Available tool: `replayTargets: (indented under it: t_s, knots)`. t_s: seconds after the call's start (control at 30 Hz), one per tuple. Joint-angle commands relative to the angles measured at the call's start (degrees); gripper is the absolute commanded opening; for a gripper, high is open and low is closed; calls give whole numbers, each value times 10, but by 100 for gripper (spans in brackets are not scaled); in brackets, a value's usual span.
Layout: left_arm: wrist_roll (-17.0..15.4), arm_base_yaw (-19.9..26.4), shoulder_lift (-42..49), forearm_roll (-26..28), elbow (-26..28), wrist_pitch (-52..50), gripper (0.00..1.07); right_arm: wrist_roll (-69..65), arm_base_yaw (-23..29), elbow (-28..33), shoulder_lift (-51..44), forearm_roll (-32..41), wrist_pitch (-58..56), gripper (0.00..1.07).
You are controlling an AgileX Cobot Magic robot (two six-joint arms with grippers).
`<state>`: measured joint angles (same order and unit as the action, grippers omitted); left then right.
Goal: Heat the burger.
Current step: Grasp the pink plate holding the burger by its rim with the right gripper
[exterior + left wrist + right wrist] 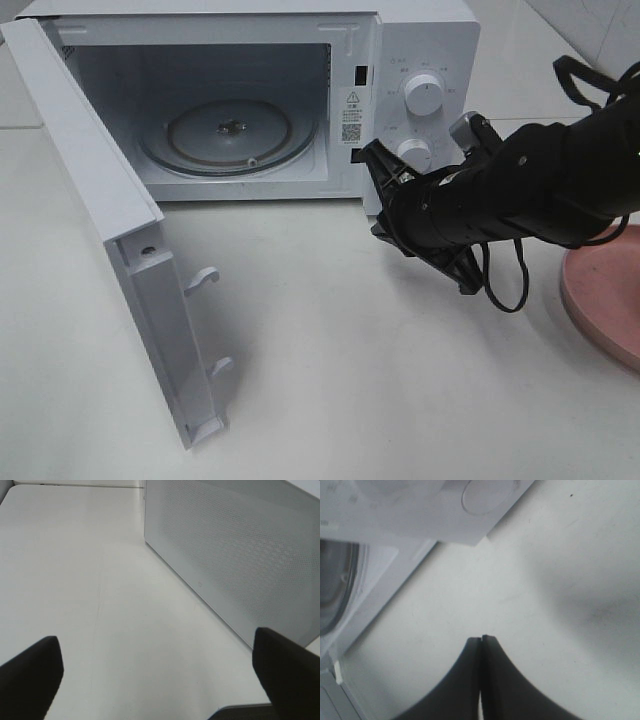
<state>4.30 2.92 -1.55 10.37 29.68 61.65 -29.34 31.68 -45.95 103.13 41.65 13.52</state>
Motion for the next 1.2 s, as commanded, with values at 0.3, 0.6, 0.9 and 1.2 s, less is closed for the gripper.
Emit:
replayTargets:
  t_s: [0.3, 0.6, 0.9, 1.2]
  knots:
    - [1, -2, 4, 4, -2, -3, 98, 235, -3, 2, -77, -100, -166, 5]
    - [1, -2, 4, 4, -2, -3, 98, 249, -3, 2, -123, -236, -284, 7]
    - [1, -2, 4, 4, -2, -3, 98, 254, -13, 2, -163, -324, -395, 17]
    - [1, -2, 4, 4, -2, -3, 98, 261, -55, 2, -164, -363, -454, 70]
